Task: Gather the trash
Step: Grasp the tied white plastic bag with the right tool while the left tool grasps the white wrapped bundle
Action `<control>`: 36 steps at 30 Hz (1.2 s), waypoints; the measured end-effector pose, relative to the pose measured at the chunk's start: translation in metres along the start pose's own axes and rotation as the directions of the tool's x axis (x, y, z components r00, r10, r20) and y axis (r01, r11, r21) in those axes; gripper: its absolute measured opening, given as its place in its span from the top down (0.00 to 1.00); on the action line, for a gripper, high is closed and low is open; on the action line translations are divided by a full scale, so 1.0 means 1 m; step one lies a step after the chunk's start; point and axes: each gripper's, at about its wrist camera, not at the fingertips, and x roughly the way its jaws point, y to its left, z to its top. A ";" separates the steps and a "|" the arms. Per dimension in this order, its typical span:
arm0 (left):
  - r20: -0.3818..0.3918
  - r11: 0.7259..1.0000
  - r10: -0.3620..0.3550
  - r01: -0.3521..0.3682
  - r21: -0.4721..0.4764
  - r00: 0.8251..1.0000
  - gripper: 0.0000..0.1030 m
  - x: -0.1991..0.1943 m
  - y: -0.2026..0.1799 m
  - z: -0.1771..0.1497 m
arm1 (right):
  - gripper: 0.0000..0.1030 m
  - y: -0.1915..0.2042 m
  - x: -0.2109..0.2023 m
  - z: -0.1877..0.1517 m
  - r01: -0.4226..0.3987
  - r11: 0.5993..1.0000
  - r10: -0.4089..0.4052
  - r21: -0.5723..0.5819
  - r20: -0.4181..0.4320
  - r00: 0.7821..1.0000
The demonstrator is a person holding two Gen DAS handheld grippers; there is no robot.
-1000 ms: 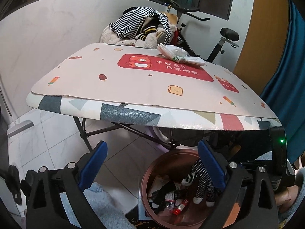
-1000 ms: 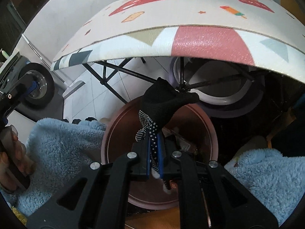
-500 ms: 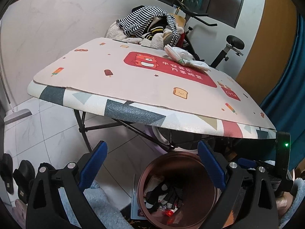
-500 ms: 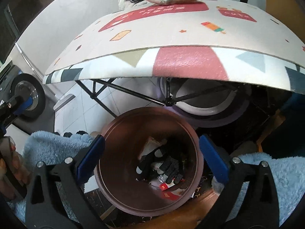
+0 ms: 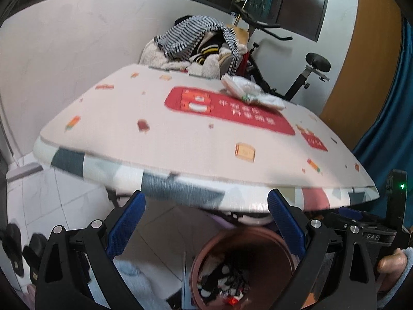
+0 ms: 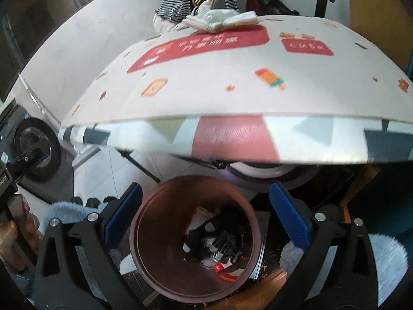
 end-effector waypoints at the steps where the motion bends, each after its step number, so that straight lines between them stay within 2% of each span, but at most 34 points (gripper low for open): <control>1: 0.007 1.000 -0.002 0.002 0.006 1.000 0.10 0.001 -0.001 0.006 | 0.06 -0.003 -0.002 0.008 0.001 1.000 -0.001 0.002 0.005 1.000; 5: 0.030 0.999 -0.007 0.006 0.045 1.000 0.10 0.010 -0.007 0.032 | 0.06 -0.014 -0.006 0.033 -0.008 1.000 0.009 -0.002 0.030 1.000; 10: 0.043 0.997 -0.019 0.015 0.081 0.999 0.10 0.028 -0.014 0.064 | 0.06 -0.030 -0.001 0.070 0.019 1.000 -0.018 -0.014 0.038 0.999; 16: 0.023 0.994 -0.048 0.046 0.098 0.999 0.10 0.059 -0.020 0.096 | 0.06 -0.048 0.013 0.112 0.041 0.999 -0.041 -0.015 0.024 0.999; 21: -0.016 0.995 -0.089 0.089 0.051 0.996 0.10 0.102 -0.027 0.130 | 0.06 -0.062 0.026 0.147 0.074 0.997 -0.073 -0.019 0.034 0.997; 27: -0.060 0.990 -0.138 0.136 -0.040 0.989 0.11 0.173 -0.040 0.173 | 0.06 -0.078 0.044 0.188 0.093 0.995 -0.093 -0.017 0.043 0.995; 32: -0.125 0.984 -0.154 0.141 -0.108 0.980 0.26 0.249 -0.055 0.208 | 0.06 -0.089 0.061 0.217 0.079 0.997 -0.079 -0.003 0.036 0.996; 36: -0.133 0.983 -0.140 0.122 -0.134 0.981 0.30 0.290 -0.059 0.235 | 0.06 -0.093 0.074 0.236 0.068 0.998 -0.068 -0.011 0.019 0.997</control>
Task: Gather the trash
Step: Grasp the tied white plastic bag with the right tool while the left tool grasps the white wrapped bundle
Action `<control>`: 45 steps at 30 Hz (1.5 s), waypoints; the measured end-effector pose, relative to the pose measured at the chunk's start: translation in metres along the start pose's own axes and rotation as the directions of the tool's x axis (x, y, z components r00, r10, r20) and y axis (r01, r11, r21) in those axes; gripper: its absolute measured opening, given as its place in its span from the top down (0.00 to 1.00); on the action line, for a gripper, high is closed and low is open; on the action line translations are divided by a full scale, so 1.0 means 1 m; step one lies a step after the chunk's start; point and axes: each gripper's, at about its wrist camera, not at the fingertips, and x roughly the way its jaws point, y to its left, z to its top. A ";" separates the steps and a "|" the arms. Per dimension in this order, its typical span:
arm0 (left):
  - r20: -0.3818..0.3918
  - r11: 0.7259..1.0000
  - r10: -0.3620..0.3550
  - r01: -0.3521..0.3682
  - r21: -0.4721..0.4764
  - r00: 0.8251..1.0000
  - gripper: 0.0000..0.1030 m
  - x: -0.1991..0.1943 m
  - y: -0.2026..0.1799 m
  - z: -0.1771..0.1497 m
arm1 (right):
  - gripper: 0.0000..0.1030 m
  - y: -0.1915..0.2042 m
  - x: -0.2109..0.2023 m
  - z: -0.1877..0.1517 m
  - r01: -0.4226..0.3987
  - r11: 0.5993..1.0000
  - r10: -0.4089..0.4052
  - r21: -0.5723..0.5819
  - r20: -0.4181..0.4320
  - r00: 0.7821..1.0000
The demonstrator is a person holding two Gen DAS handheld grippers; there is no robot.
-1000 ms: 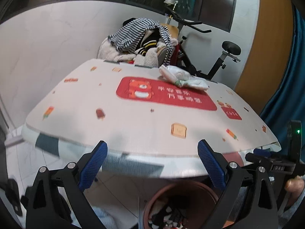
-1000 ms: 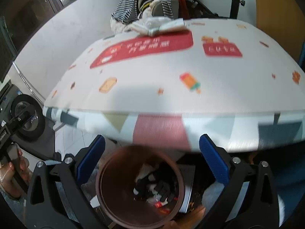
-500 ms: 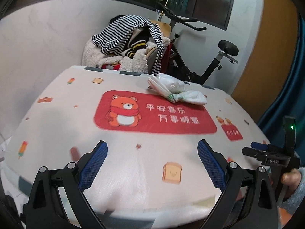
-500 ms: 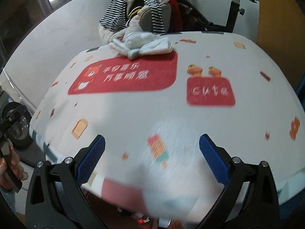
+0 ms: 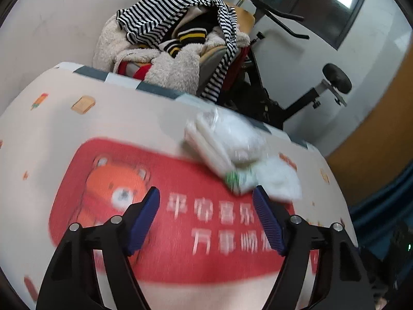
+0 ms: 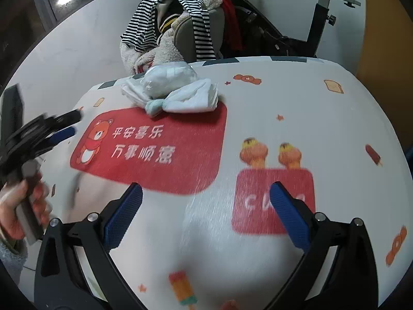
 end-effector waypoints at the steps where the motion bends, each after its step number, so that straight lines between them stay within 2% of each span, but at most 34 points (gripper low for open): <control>1: 0.003 1.000 -0.003 0.003 0.006 1.000 0.30 0.006 -0.002 0.010 | 0.06 0.000 0.003 0.005 -0.007 1.000 0.007 -0.008 -0.004 1.000; 4: 0.012 0.999 0.007 -0.008 0.031 1.000 0.30 0.015 -0.002 0.030 | 0.06 0.006 0.017 0.029 -0.018 0.998 0.017 -0.063 -0.004 1.000; 7: 0.014 0.999 0.016 -0.017 0.031 1.000 0.30 0.018 0.006 0.041 | 0.06 0.023 0.040 0.057 -0.021 0.983 0.023 -0.180 0.013 1.000; 12: 0.005 0.998 0.048 -0.048 0.028 0.999 0.30 0.017 0.035 0.048 | 0.07 0.066 0.091 0.090 -0.058 0.936 0.060 -0.346 -0.005 0.998; 16: -0.001 0.997 0.072 -0.072 0.022 0.997 0.30 0.012 0.059 0.050 | 0.15 0.095 0.124 0.107 -0.075 0.891 0.066 -0.448 -0.037 0.997; 19: -0.003 0.997 0.083 -0.083 0.003 0.997 0.31 0.010 0.072 0.055 | 0.24 0.104 0.144 0.112 -0.094 0.880 0.063 -0.466 -0.080 0.995; 22: -0.005 0.997 0.079 -0.078 0.003 0.997 0.31 0.011 0.074 0.057 | 0.28 0.107 0.167 0.110 -0.098 0.882 0.028 -0.462 -0.157 0.987; 24: -0.011 0.998 0.063 -0.063 0.015 0.998 0.31 0.012 0.070 0.058 | 0.40 0.106 0.169 0.105 -0.059 0.876 -0.015 -0.478 -0.150 0.989; 25: -0.017 0.998 0.051 -0.051 0.021 0.999 0.31 0.014 0.065 0.058 | 0.54 0.104 0.166 0.103 -0.062 0.875 -0.010 -0.480 -0.147 0.989; 27: -0.029 0.999 0.030 -0.029 0.030 0.999 0.31 0.020 0.053 0.056 | 0.56 0.095 0.151 0.096 -0.121 0.878 0.042 -0.463 -0.178 0.983; 31: -0.053 0.999 -0.027 0.029 0.025 0.998 0.31 0.040 0.024 0.053 | 0.59 0.063 0.114 0.070 -0.131 0.878 0.043 -0.459 -0.198 0.979; 33: -0.059 0.999 -0.049 0.049 0.009 0.997 0.30 0.052 0.013 0.052 | 0.59 0.041 0.099 0.061 -0.096 0.896 0.015 -0.434 -0.187 0.982; 36: -0.067 0.999 -0.050 0.049 -0.019 0.996 0.25 0.080 -0.007 0.054 | 0.59 -0.011 0.072 0.053 0.041 0.951 -0.079 -0.305 -0.115 0.990; 38: -0.063 0.998 -0.043 0.040 -0.041 0.997 0.22 0.097 -0.018 0.057 | 0.59 -0.036 0.064 0.048 0.118 0.963 -0.141 -0.243 -0.077 0.987; 41: -0.079 0.997 -0.033 0.027 -0.076 0.996 0.22 0.123 -0.032 0.061 | 0.59 -0.057 0.061 0.037 0.145 0.974 -0.158 -0.177 -0.065 0.985; 42: -0.084 0.996 -0.030 0.022 -0.087 0.996 0.23 0.129 -0.035 0.061 | 0.59 -0.060 0.058 0.035 0.136 0.978 -0.147 -0.158 -0.060 0.987; 43: -0.092 0.996 -0.024 0.016 -0.093 0.995 0.45 0.135 -0.038 0.060 | 0.59 -0.061 0.057 0.035 0.131 0.980 -0.141 -0.149 -0.059 0.988; 44: -0.099 0.996 -0.015 0.006 -0.090 0.995 0.54 0.137 -0.039 0.060 | 0.59 -0.060 0.054 0.034 0.123 0.982 -0.133 -0.143 -0.060 0.989; 45: -0.094 0.996 -0.004 -0.004 -0.084 0.996 0.60 0.136 -0.041 0.058 | 0.59 -0.061 0.053 0.033 0.109 0.985 -0.119 -0.135 -0.064 0.991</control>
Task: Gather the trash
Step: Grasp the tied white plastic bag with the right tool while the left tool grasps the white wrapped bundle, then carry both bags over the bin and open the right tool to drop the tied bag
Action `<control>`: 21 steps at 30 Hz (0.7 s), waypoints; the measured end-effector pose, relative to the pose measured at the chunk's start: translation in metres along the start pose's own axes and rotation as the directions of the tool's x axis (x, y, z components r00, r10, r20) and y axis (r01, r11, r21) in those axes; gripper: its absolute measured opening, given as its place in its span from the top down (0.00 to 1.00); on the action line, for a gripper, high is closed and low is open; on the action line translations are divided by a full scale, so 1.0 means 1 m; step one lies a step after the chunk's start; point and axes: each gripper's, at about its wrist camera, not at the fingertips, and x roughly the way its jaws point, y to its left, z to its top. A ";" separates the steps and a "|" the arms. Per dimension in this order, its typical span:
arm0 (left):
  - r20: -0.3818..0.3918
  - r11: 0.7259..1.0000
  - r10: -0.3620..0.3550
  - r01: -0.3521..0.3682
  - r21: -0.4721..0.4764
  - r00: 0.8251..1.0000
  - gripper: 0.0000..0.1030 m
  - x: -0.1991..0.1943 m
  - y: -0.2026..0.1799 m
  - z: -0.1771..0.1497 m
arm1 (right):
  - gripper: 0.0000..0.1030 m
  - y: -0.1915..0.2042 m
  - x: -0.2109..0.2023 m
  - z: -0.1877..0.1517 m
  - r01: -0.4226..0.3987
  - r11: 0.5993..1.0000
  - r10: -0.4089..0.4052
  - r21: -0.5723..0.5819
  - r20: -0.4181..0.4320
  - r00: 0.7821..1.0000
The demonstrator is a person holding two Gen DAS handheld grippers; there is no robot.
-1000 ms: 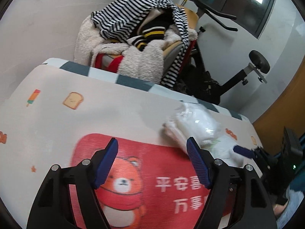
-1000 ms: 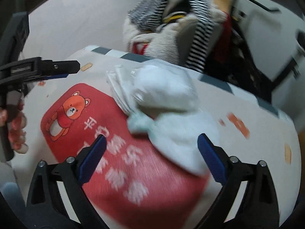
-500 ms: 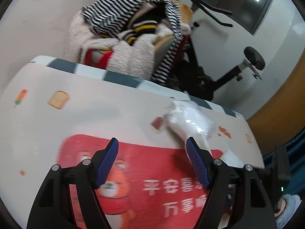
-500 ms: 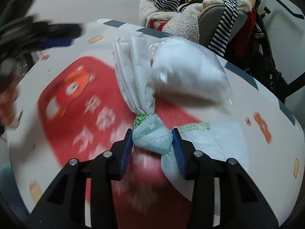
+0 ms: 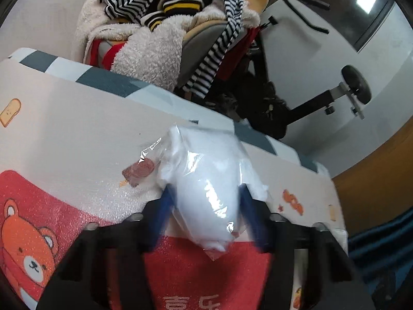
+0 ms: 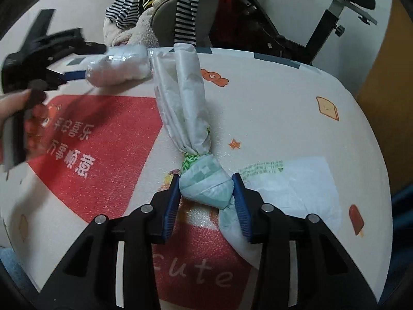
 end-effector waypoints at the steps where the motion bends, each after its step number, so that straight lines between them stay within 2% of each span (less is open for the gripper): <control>1: -0.001 1.000 -0.004 0.004 0.003 1.000 0.66 -0.001 0.000 -0.002 | 0.59 0.001 -0.002 -0.001 -0.010 1.000 0.010 0.005 -0.001 1.000; 6: -0.016 0.996 0.033 -0.032 0.078 0.999 0.70 -0.032 0.004 -0.026 | 0.59 0.006 -0.015 -0.004 -0.088 0.994 0.087 0.072 0.009 0.996; 10: -0.012 0.984 0.045 -0.042 0.171 0.999 0.71 -0.076 0.014 -0.060 | 0.59 0.005 -0.033 -0.016 -0.222 0.944 0.214 0.246 0.059 0.975; 14: -0.029 0.972 0.047 -0.039 0.231 0.998 0.71 -0.128 0.026 -0.102 | 0.59 0.028 -0.051 -0.037 -0.287 0.914 0.273 0.287 0.087 0.958; 17: -0.053 0.970 0.036 -0.022 0.241 0.998 0.71 -0.164 0.037 -0.133 | 0.59 0.048 -0.066 -0.057 -0.323 0.900 0.309 0.292 0.093 0.946; 21: -0.069 0.966 0.023 -0.005 0.259 0.997 0.71 -0.212 0.049 -0.177 | 0.59 0.063 -0.085 -0.078 -0.338 0.891 0.327 0.302 0.087 0.941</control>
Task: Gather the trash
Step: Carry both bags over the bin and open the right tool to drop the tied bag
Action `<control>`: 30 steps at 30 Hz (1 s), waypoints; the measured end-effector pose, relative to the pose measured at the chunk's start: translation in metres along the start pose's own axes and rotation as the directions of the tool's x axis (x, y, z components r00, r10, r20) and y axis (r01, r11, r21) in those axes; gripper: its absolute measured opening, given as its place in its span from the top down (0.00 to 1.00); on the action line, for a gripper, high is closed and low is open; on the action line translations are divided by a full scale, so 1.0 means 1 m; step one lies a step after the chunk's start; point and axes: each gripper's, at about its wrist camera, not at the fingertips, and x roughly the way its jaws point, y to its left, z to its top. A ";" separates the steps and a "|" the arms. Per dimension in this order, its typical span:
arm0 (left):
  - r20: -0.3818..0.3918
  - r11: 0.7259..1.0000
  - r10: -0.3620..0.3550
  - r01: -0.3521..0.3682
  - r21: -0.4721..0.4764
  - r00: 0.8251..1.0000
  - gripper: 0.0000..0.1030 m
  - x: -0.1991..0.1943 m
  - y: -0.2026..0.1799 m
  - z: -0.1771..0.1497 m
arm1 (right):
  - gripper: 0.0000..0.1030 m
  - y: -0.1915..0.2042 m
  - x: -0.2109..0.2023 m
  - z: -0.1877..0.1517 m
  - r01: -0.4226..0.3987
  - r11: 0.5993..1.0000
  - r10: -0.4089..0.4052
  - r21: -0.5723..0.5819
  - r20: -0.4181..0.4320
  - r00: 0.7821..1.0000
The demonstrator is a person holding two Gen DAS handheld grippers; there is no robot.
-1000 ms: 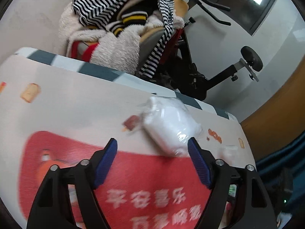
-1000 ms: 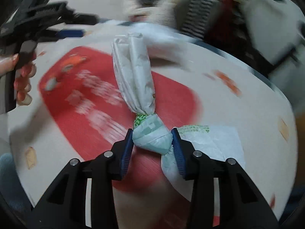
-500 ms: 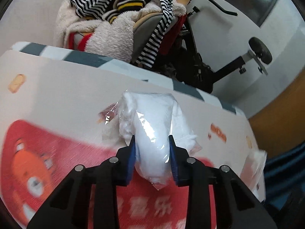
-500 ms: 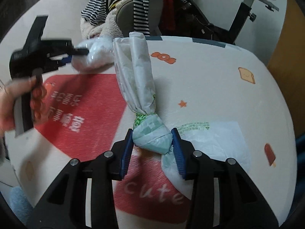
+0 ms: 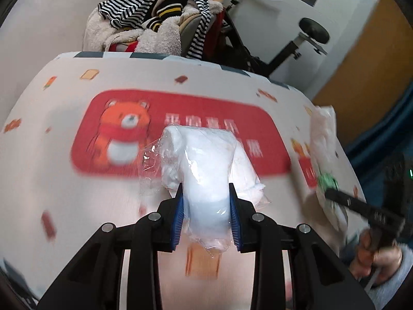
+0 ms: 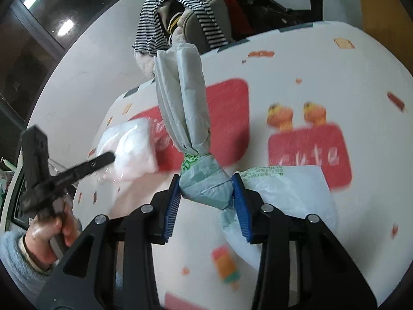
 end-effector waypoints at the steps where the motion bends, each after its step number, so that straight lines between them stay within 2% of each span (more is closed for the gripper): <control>1: 0.004 1.000 -0.001 0.001 0.002 1.000 0.71 -0.009 -0.001 -0.011 | 0.59 0.003 -0.005 -0.006 -0.007 1.000 0.007 0.005 -0.001 1.000; 7: 0.025 0.997 -0.053 0.055 -0.063 0.998 0.71 -0.065 0.001 -0.088 | 0.59 0.023 -0.036 -0.046 -0.048 0.999 0.048 0.000 0.008 0.999; 9: 0.030 0.996 -0.061 0.063 -0.067 0.998 0.71 -0.076 0.000 -0.105 | 0.59 0.030 -0.044 -0.061 -0.059 0.998 0.059 0.000 0.006 0.998; 12: 0.035 0.998 -0.052 0.053 -0.021 0.998 0.71 -0.096 -0.007 -0.129 | 0.59 0.040 -0.051 -0.083 -0.073 0.997 0.073 -0.010 -0.008 0.997; 18: 0.067 0.999 -0.033 0.033 -0.004 0.997 0.71 -0.129 -0.001 -0.158 | 0.59 0.064 -0.058 -0.132 -0.080 0.989 0.076 -0.123 -0.043 0.996; 22: 0.072 1.000 -0.021 0.022 -0.010 0.997 0.71 -0.143 0.007 -0.175 | 0.59 0.068 -0.051 -0.174 -0.098 0.986 0.083 -0.139 -0.110 0.991; 26: 0.077 1.000 -0.013 0.014 -0.012 0.997 0.71 -0.154 0.016 -0.188 | 0.59 0.068 -0.038 -0.195 -0.096 0.986 0.071 -0.137 -0.178 0.981; 30: 0.083 1.000 -0.012 0.014 -0.026 0.996 0.71 -0.160 0.021 -0.196 | 0.59 0.074 -0.010 -0.220 -0.078 0.981 0.019 -0.180 -0.305 0.952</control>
